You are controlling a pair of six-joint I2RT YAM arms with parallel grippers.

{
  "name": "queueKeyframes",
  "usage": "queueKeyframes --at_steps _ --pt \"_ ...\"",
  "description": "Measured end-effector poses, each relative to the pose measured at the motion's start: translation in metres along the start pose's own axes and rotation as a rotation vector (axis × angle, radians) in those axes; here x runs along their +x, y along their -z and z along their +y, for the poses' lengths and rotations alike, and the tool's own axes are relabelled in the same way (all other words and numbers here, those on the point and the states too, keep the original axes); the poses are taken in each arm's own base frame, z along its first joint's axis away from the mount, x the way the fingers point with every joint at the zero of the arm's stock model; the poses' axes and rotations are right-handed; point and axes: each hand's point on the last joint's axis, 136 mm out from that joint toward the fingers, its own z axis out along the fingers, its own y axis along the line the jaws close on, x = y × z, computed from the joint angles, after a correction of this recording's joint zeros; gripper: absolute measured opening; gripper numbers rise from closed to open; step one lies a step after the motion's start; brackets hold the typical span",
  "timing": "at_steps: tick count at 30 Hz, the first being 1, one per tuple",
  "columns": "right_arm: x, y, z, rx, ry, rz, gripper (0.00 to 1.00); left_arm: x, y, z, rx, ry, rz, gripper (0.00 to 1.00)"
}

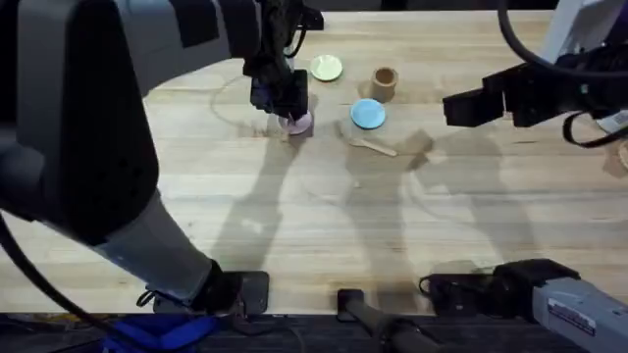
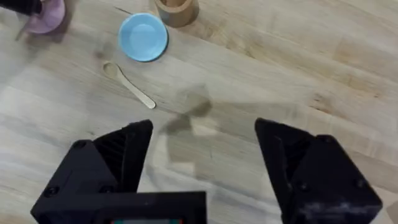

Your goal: Pick up a utensil and set it on the pink plate, then put the other utensil in the container.

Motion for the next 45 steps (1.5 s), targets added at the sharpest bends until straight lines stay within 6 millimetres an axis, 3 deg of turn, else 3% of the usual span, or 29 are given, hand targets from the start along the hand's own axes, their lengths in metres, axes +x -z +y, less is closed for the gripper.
queueKeyframes --at_steps 3,6,9,13,16,18,29,33,45 --pt "0.000 0.000 0.000 0.000 0.000 0.000 0.998 0.000 0.000 0.000 0.000 0.005 0.002 0.229" --pt "0.000 0.000 0.000 0.000 0.000 0.000 0.998 0.000 0.000 0.000 0.001 0.007 0.001 0.271" --pt "0.000 0.000 0.000 0.000 0.000 0.000 0.998 0.000 0.000 0.000 0.003 0.008 0.002 0.556" --pt "0.000 0.000 0.000 0.000 0.000 0.000 0.998 0.000 0.000 0.000 0.003 0.011 0.002 0.609" --pt "0.000 0.000 0.000 0.000 0.000 0.000 0.998 0.001 0.000 -0.001 0.005 0.013 0.003 0.921" --pt "0.000 0.000 0.000 0.000 0.000 0.000 0.998 0.001 0.000 -0.001 0.006 0.011 0.003 0.980" --pt "0.000 0.000 0.000 0.000 0.000 0.000 0.998 0.006 0.001 0.000 -0.001 0.011 0.028 0.996" --pt "0.000 0.000 0.000 0.000 0.000 0.000 0.998 0.006 0.011 -0.001 0.005 -0.019 0.027 0.995" --pt "0.000 0.000 0.000 0.000 0.000 0.000 0.998 0.007 0.132 -0.007 0.068 -0.176 -0.202 0.995"
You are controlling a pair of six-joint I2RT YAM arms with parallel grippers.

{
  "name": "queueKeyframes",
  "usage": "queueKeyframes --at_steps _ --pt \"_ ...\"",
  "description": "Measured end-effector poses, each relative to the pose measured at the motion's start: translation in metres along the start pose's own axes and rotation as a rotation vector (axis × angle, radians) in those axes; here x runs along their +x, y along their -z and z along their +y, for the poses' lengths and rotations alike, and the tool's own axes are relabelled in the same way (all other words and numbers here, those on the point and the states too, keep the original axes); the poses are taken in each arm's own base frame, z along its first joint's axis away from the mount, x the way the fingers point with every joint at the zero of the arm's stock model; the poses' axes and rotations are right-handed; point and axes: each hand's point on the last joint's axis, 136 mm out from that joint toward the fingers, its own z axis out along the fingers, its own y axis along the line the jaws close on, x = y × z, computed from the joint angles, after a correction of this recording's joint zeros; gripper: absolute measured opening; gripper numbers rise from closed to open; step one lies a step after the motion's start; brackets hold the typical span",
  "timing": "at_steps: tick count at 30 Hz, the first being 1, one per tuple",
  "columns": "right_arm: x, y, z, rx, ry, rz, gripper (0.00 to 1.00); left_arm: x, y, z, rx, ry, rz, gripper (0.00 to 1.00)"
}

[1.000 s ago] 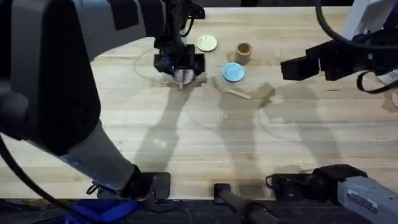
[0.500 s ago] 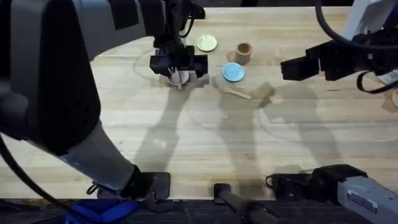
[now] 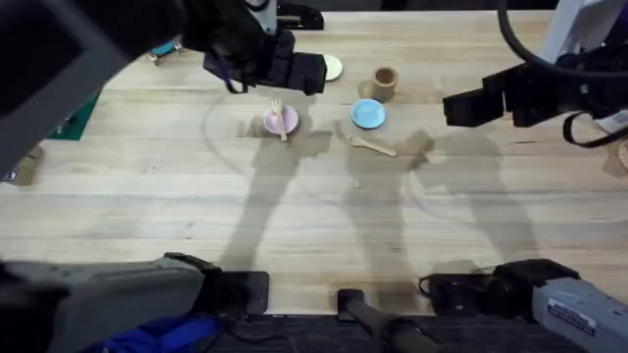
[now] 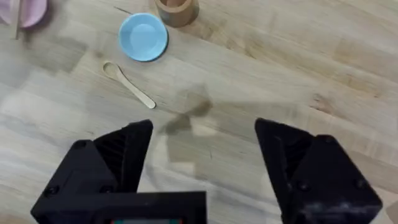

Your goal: Pick up a utensil and set it on the pink plate, then put the other utensil in the container.

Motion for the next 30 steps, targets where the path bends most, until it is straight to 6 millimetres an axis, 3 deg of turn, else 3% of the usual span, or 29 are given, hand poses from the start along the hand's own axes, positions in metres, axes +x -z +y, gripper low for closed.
queueKeyframes --at_steps 17,23,30 --pt "0.000 0.000 0.000 0.000 0.000 0.000 0.998 0.026 0.087 -0.039 0.222 -0.292 -0.141 0.995" --pt "0.000 0.000 0.000 0.000 0.000 0.000 0.998 0.049 0.084 -0.043 0.277 -0.373 -0.134 0.995" --pt "0.000 0.000 0.000 0.000 0.000 0.000 0.998 0.073 0.071 -0.020 0.338 -0.373 -0.135 0.995"
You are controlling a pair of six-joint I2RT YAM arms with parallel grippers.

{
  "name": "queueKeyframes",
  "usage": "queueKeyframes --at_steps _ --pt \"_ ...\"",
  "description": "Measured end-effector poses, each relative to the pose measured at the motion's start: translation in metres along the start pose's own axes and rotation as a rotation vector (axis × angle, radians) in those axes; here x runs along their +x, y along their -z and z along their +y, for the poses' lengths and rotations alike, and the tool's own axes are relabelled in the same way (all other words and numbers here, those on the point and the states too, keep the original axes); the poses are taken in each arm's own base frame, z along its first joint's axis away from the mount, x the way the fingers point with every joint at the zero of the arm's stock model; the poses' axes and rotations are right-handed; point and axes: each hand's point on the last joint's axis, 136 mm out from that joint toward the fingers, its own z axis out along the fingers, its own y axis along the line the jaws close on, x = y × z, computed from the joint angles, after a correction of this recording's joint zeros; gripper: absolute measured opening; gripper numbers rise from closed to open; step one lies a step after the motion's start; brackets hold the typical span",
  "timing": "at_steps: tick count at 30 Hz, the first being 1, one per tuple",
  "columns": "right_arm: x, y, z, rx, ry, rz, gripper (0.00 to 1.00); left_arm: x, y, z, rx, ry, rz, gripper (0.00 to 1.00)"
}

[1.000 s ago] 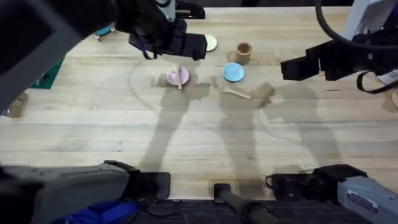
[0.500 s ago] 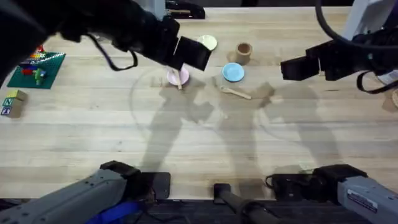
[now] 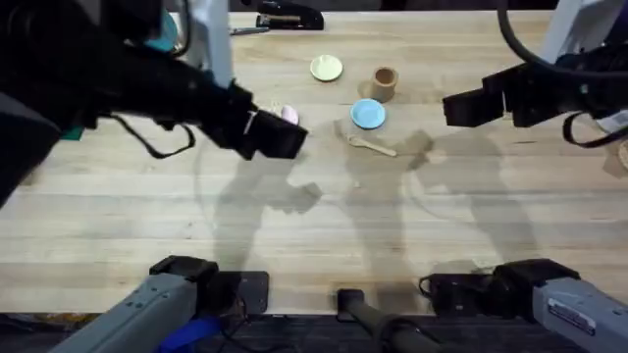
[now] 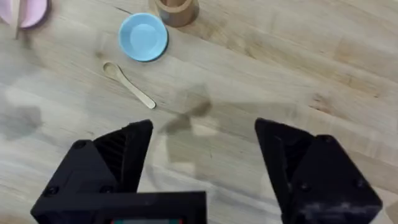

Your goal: Pick up a utensil and set it on the pink plate, then put the other utensil in the container.

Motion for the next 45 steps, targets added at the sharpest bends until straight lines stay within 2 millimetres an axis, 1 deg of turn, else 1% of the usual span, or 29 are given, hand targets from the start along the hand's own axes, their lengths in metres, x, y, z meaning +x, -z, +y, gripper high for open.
queueKeyframes --at_steps 3,5,15,20,23,31,34,39,42,45 --pt "0.000 0.000 0.000 0.000 0.000 0.000 0.998 0.005 0.004 0.006 0.019 -0.005 -0.032 0.995" --pt "0.000 0.000 0.000 0.000 0.000 0.000 0.998 0.005 0.007 0.007 0.041 -0.022 -0.052 0.995" --pt "0.000 0.000 0.000 0.000 0.000 0.000 0.998 -0.002 0.011 -0.005 0.119 -0.162 -0.116 0.996" --pt "0.000 0.000 0.000 0.000 0.000 0.000 0.998 -0.002 0.011 -0.004 0.112 -0.205 -0.120 0.996" --pt "0.000 0.000 0.000 0.000 0.000 0.000 0.998 -0.005 0.011 0.000 0.089 -0.229 -0.129 0.996" --pt "0.000 0.000 0.000 -0.003 0.001 -0.001 0.998 -0.006 0.011 0.005 0.062 -0.244 -0.123 0.996" --pt "-0.001 0.000 0.006 -0.034 0.026 -0.007 0.997 -0.005 0.011 0.006 0.057 -0.244 -0.120 0.996" --pt "-0.003 0.001 0.021 -0.099 0.096 -0.020 0.998 -0.005 0.011 0.007 0.056 -0.244 -0.119 0.995" --pt "-0.004 -0.001 0.034 -0.137 0.141 -0.018 0.998 -0.005 0.011 0.007 0.054 -0.244 -0.117 0.995" --pt "-0.003 -0.011 0.053 -0.188 0.206 0.016 0.997 -0.005 0.011 0.007 0.054 -0.244 -0.117 0.994"
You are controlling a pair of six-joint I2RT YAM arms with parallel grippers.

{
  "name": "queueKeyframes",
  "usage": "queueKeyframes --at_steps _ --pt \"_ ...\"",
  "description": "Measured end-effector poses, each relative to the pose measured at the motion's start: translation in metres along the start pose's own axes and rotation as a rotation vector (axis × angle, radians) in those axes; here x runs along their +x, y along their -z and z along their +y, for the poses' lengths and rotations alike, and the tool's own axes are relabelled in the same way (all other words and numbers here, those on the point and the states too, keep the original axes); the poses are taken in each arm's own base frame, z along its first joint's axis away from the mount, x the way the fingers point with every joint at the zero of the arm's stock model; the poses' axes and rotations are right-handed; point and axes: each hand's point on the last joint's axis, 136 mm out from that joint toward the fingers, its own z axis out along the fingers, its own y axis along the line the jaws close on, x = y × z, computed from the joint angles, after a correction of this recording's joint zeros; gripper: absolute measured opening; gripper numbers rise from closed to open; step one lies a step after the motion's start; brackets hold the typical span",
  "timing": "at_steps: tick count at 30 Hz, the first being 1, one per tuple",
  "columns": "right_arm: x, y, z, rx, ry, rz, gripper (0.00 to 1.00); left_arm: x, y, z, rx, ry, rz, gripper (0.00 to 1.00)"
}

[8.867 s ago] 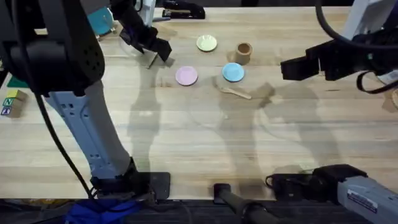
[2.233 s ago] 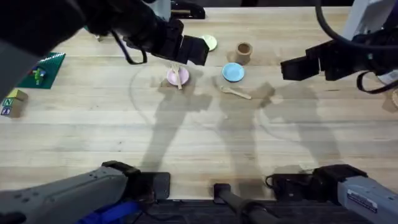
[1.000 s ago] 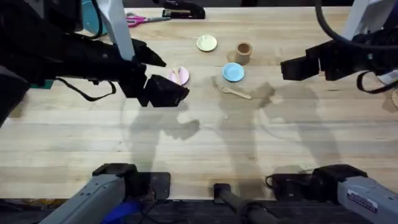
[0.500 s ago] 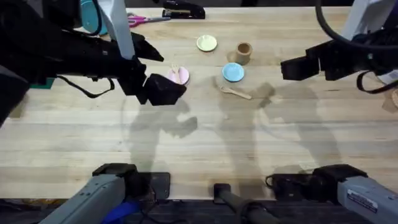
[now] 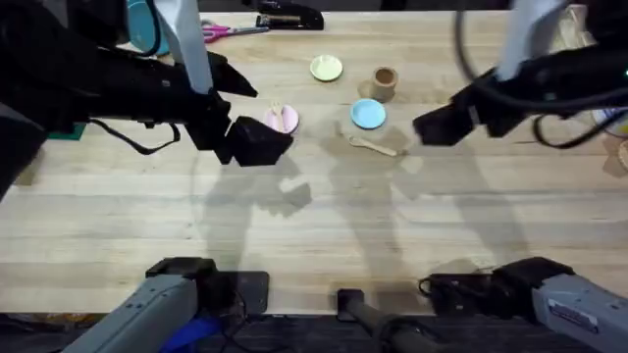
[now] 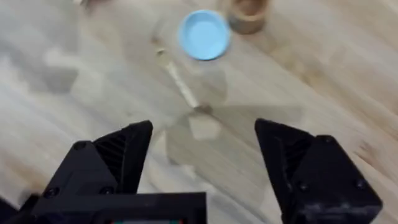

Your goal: Pick up a utensil and set it on the pink plate, then put the other utensil in the container.

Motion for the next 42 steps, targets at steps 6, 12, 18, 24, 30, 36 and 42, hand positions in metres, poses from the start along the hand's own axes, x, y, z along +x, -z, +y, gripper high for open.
queueKeyframes --at_steps 6,12,18,24,30,36,42 --pt "0.009 -0.037 0.030 -0.077 0.112 0.155 0.998 0.000 0.000 0.000 0.000 0.000 0.000 0.995" --pt "0.007 -0.069 0.040 -0.113 0.159 0.291 0.997 0.000 0.000 0.000 0.000 0.000 0.000 0.996" --pt "0.013 -0.109 0.042 -0.146 0.187 0.411 0.996 0.000 0.000 0.000 0.000 0.000 0.000 0.995" --pt "0.027 -0.137 0.048 -0.174 0.244 0.496 0.996 0.000 0.000 0.000 0.000 0.000 0.000 0.995" --pt "0.029 -0.151 0.044 -0.161 0.296 0.503 0.996 0.000 0.000 0.000 0.000 0.000 0.000 0.996" --pt "0.020 -0.159 0.042 -0.154 0.325 0.466 0.996 0.000 0.000 0.000 0.000 0.000 0.000 0.996" --pt "0.029 -0.169 0.045 -0.181 0.336 0.496 0.996 0.000 0.000 0.000 0.000 0.000 0.000 0.995"
